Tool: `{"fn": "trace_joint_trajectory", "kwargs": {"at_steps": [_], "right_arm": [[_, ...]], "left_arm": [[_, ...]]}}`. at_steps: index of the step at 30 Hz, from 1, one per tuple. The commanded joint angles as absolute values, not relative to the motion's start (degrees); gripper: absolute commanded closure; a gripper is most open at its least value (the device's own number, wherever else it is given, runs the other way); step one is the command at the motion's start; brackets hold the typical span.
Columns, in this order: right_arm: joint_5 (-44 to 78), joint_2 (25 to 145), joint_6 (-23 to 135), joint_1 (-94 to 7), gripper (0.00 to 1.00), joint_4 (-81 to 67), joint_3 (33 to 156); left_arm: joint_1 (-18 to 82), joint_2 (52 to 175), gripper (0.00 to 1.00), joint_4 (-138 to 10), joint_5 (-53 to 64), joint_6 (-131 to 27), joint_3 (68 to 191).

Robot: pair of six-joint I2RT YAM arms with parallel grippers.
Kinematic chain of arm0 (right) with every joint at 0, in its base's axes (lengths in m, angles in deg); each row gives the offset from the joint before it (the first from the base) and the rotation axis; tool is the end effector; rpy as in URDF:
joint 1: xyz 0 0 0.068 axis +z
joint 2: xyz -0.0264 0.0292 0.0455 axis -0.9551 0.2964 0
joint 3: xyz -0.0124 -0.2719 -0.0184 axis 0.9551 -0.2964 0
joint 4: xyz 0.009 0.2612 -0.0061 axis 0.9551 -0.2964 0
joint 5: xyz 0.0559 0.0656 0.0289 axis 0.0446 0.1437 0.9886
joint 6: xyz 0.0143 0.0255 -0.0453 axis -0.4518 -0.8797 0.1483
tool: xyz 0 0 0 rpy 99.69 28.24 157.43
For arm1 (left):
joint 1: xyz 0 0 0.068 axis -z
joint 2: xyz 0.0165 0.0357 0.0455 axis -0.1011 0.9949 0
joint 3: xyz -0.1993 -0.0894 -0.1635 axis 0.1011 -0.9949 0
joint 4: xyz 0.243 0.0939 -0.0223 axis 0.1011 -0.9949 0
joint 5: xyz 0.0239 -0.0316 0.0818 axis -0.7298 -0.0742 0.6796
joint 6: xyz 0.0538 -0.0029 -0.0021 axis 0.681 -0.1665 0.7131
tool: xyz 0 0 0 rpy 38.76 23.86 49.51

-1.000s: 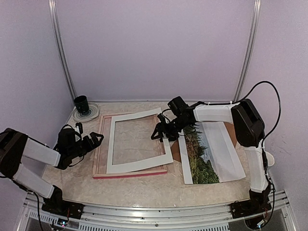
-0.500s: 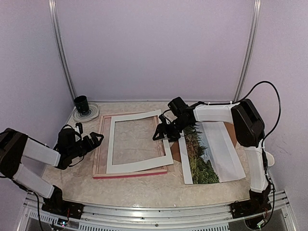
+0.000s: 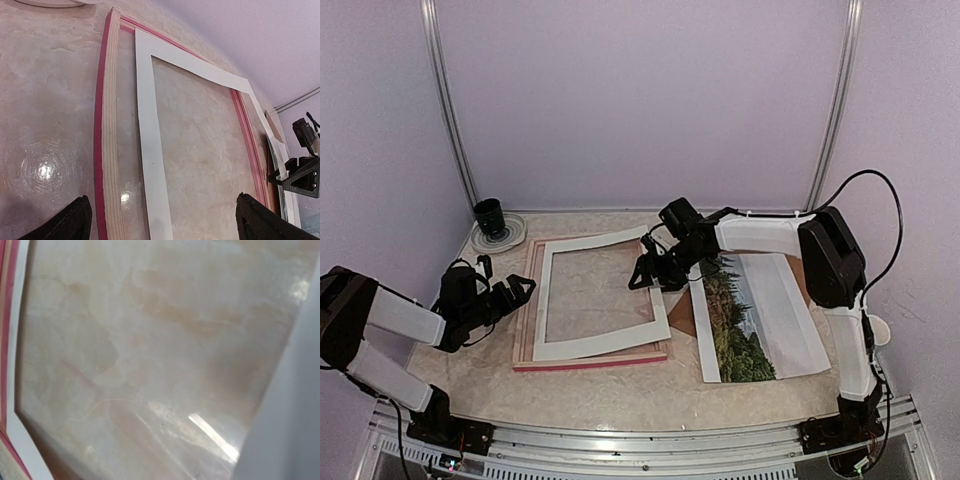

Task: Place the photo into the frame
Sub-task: Place the mat board on the glass panel.

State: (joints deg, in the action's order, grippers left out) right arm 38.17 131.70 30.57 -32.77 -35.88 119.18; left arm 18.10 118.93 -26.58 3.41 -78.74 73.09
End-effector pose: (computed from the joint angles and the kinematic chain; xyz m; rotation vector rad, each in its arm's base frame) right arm 0.3597 0.3237 0.1734 -0.3919 2.7553 1.0498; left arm 0.2282 -0.0561 0.1318 -0.3517 2.0525 -0.7294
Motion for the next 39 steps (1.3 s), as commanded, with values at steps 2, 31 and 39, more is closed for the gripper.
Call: {"fn": "trace_joint_trajectory", "kwargs": {"at_steps": [2, 31, 39], "right_arm": [[37.3, 134.1, 31.2, -31.5, 0.34, -37.5, 121.9], [36.1, 138.4, 31.5, -29.5, 0.34, -40.7, 129.7], [34.1, 137.7, 32.3, -29.4, 0.34, -42.1, 129.7]], "left_arm": [[17.7, 119.6, 0.01, -24.8, 2.8, -78.7, 72.5], [17.7, 119.5, 0.01, -24.7, 2.7, -78.9, 72.3], [17.7, 119.2, 0.01, -24.8, 2.7, -78.8, 72.3]]}}
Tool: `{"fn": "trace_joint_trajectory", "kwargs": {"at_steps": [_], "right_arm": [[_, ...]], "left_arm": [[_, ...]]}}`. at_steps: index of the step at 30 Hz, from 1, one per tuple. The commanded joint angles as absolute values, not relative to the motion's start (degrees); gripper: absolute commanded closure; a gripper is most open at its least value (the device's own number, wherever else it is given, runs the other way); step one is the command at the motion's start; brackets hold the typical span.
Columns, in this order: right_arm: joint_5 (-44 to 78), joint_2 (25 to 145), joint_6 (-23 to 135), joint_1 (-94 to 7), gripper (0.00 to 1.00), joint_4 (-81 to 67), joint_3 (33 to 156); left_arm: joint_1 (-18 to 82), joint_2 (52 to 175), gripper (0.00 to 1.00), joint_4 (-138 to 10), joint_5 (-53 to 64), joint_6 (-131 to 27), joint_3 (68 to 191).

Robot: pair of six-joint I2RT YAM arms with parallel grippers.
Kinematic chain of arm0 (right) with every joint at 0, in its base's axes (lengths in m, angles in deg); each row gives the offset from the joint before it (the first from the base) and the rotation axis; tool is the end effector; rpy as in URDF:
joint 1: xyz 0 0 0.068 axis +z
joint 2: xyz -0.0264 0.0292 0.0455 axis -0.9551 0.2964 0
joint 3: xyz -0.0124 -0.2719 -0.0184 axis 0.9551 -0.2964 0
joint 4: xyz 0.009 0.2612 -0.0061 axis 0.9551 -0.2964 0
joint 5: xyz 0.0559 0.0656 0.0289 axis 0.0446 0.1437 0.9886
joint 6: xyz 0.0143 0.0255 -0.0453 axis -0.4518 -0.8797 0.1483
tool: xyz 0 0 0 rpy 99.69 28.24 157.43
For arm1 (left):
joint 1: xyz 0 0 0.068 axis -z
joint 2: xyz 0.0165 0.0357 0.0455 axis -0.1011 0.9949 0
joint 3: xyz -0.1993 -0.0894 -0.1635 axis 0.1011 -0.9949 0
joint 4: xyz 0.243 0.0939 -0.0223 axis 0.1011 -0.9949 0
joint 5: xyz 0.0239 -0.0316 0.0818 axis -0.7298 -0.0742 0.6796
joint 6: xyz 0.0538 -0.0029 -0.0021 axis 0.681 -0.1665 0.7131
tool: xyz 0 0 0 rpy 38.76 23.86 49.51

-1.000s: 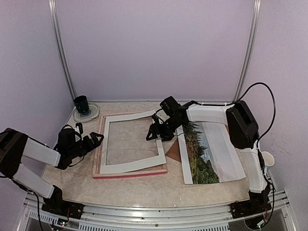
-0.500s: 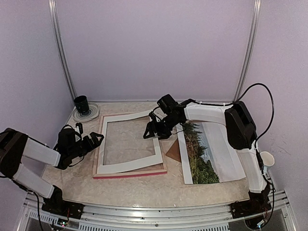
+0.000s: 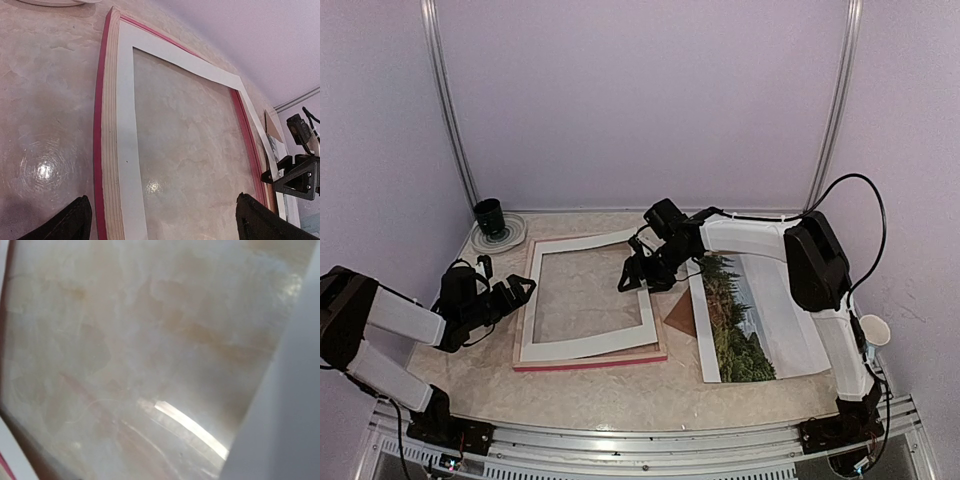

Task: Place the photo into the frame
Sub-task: Place the mat board on the glass panel.

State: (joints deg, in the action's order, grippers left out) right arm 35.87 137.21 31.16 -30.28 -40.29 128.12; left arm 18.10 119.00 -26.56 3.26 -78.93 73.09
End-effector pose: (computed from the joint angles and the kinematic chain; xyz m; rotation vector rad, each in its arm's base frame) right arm 0.3619 0.3525 0.1701 -0.4459 2.7665 0.9987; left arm 0.2282 -0.0562 0.1316 -0.3538 2.0538 -0.7338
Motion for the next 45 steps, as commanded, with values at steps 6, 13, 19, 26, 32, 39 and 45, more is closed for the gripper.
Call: {"fn": "trace_joint_trajectory", "kwargs": {"at_steps": [6, 13, 19, 26, 32, 39, 45], "right_arm": [[31.4, 136.8, 33.0, -29.4, 0.34, -43.5, 129.6], [29.1, 136.1, 34.0, -29.5, 0.33, -45.1, 129.3], [28.0, 134.8, 34.6, -29.5, 0.33, -45.8, 128.8], [26.3, 132.6, 35.2, -29.4, 0.31, -46.3, 128.4], [25.3, 131.7, 35.7, -29.5, 0.31, -47.2, 128.7], [23.4, 130.1, 36.4, -29.6, 0.24, -47.1, 127.6], [22.6, 127.4, 37.4, -30.6, 0.11, -45.5, 124.1]], "left_arm": [[17.7, 119.1, 0.01, -24.8, 2.7, -78.9, 72.3], [17.7, 119.0, 0.01, -24.9, 2.8, -78.9, 72.2], [17.7, 119.1, 0.01, -24.9, 2.9, -78.8, 72.3], [17.6, 119.0, 0.01, -25.1, 3.0, -78.7, 72.3], [17.4, 118.9, 0.01, -25.0, 2.9, -78.8, 72.3], [17.2, 118.7, 0.01, -25.0, 2.7, -78.7, 72.3], [17.2, 118.2, 0.01, -25.0, 2.6, -78.5, 72.1]]}}
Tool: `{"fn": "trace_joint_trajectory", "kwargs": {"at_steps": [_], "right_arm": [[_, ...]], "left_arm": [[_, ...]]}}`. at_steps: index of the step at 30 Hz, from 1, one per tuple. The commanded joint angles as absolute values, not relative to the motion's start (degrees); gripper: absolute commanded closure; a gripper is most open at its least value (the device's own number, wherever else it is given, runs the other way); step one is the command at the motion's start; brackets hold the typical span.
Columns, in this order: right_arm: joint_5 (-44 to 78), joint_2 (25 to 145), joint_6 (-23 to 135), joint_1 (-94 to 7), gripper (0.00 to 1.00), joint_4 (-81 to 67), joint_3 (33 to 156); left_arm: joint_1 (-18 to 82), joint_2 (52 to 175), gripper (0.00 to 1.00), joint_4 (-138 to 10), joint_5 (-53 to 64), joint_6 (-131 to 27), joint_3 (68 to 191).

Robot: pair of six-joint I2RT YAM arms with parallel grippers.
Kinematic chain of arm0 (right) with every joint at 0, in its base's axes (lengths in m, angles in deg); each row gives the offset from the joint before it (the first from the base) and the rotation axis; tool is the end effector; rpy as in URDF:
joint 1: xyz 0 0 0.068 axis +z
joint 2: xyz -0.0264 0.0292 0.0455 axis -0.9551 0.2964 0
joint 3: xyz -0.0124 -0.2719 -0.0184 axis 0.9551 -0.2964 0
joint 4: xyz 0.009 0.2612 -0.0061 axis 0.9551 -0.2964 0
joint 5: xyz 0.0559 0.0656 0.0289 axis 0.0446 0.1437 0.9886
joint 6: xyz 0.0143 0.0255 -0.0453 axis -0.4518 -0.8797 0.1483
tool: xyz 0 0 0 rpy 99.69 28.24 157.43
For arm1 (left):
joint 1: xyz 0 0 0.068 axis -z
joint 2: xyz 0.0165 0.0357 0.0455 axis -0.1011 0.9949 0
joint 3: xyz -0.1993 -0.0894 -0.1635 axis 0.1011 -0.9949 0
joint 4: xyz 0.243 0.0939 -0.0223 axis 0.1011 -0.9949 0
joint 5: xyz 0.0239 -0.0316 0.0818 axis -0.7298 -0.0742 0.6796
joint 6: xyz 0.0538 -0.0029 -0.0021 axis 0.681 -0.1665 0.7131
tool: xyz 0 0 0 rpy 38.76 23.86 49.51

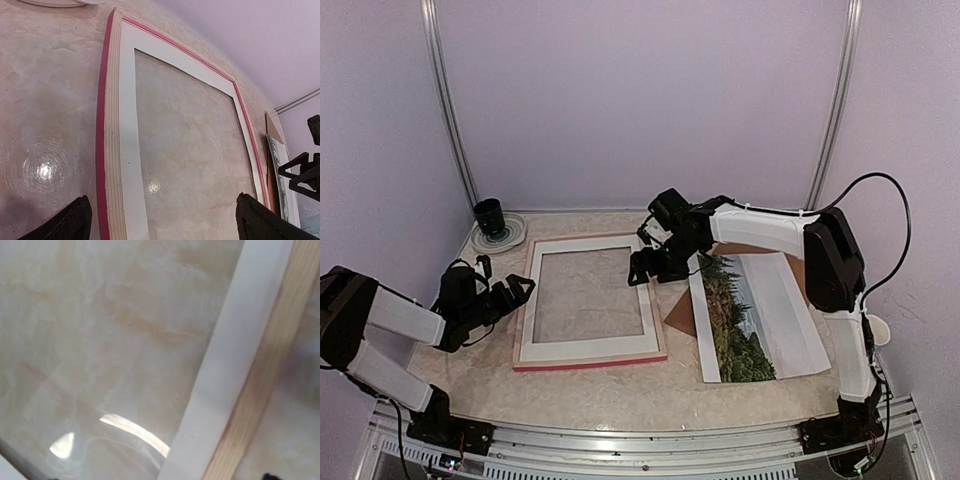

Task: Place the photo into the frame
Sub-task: Place the mat board on the glass panel.

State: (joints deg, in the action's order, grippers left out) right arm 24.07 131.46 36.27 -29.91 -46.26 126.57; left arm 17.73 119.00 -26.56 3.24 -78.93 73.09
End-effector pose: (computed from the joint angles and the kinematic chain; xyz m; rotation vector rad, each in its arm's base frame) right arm 0.3503 0.3369 0.2017 -0.4815 2.7206 0.7079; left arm 0.2286 -0.0547 0.1316 -0.3601 2.0519 -0.7302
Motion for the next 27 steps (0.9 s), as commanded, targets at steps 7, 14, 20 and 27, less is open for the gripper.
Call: {"fn": "trace_joint_trajectory", "kwargs": {"at_steps": [7, 14, 20, 27], "right_arm": [[23.0, 122.1, 36.9, -33.5, 0.01, -40.6, 115.3], [23.5, 116.0, 35.8, -38.4, 0.01, -36.6, 106.5], [24.9, 111.8, 36.7, -43.4, 0.01, -35.2, 100.0], [25.6, 105.9, 37.5, -50.4, 0.02, -33.3, 91.0]], "left_arm": [[17.2, 117.3, 0.01, -24.6, 2.1, -78.4, 71.8], [17.4, 116.5, 0.01, -23.1, 0.4, -78.8, 71.2], [20.1, 114.0, 0.01, -23.7, 1.3, -78.2, 71.3], [28.9, 112.7, 0.01, -28.4, 6.3, -75.7, 75.2]]}}
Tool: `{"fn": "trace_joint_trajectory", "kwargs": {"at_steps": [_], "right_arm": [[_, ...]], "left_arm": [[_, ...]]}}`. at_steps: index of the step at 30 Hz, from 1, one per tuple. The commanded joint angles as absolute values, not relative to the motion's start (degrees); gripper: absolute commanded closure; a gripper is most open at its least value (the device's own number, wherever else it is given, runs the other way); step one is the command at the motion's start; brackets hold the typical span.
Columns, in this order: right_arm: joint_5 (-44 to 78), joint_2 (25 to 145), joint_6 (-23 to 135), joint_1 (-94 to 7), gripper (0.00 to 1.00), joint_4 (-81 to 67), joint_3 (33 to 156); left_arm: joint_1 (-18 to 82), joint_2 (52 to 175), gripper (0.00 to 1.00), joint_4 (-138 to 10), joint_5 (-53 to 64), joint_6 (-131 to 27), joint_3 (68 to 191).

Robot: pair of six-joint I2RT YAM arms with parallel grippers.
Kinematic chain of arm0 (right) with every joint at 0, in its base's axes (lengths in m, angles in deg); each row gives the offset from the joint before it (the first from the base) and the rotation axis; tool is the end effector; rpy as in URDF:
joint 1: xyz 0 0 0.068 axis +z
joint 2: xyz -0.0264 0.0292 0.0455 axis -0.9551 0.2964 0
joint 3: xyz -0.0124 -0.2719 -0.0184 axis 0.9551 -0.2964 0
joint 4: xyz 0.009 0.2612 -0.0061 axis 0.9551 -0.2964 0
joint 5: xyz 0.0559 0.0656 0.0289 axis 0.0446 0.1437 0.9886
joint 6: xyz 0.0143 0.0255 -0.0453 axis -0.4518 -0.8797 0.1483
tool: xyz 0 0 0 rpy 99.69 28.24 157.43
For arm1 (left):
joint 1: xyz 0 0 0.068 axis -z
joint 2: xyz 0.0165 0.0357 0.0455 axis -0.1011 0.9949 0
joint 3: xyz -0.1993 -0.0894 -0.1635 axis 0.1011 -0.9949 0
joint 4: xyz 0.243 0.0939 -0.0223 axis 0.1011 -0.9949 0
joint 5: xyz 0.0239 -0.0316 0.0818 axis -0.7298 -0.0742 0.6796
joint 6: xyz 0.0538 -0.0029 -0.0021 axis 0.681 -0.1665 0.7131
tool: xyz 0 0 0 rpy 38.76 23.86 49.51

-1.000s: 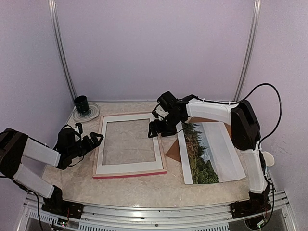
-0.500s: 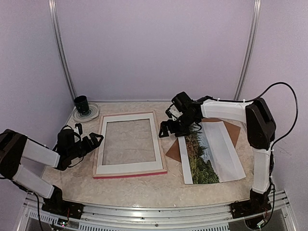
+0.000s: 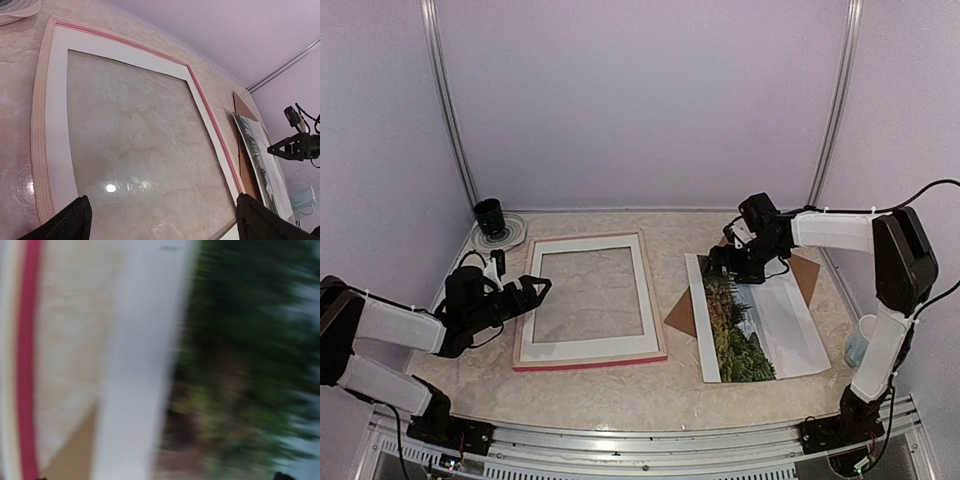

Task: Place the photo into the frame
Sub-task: Place the mat board on the glass panel, then pick up the photo from the backboard.

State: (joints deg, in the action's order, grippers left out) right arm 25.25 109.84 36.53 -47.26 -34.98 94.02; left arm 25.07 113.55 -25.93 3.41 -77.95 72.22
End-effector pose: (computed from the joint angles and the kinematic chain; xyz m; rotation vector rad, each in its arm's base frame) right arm 0.3462 0.1756 0.1996 -0.0793 2.7047 0.6521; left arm 0.2145 -0.0815 0.1488 -0.1928 1.9966 -0.8210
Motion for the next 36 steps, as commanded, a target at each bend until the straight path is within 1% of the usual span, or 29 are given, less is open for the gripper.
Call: {"fn": "trace_joint_trajectory", "kwargs": {"at_steps": [1, 11, 22, 25, 36], "right_arm": [[25.4, 105.1, 37.6, -51.2, 0.03, -33.3, 90.1], [20.8, 97.2, 34.7, -56.9, 0.03, -31.5, 80.6], [19.1, 89.2, 33.2, -65.8, 0.03, -31.0, 71.3], [18.1, 88.4, 33.2, -67.8, 0.03, -31.6, 69.6], [15.0, 86.9, 32.5, -74.2, 0.03, -30.9, 63.9]], "left_arm": [[30.3, 112.9, 0.01, -28.8, 6.8, -75.5, 75.8], [42.9, 117.4, 0.01, -33.5, 8.5, -74.5, 85.6], [54.2, 128.9, 0.01, -42.0, 7.8, -68.5, 101.4], [56.5, 131.8, 0.01, -43.6, 7.3, -67.2, 105.2], [61.4, 144.5, 0.01, -47.4, -0.8, -66.2, 120.4]]}}
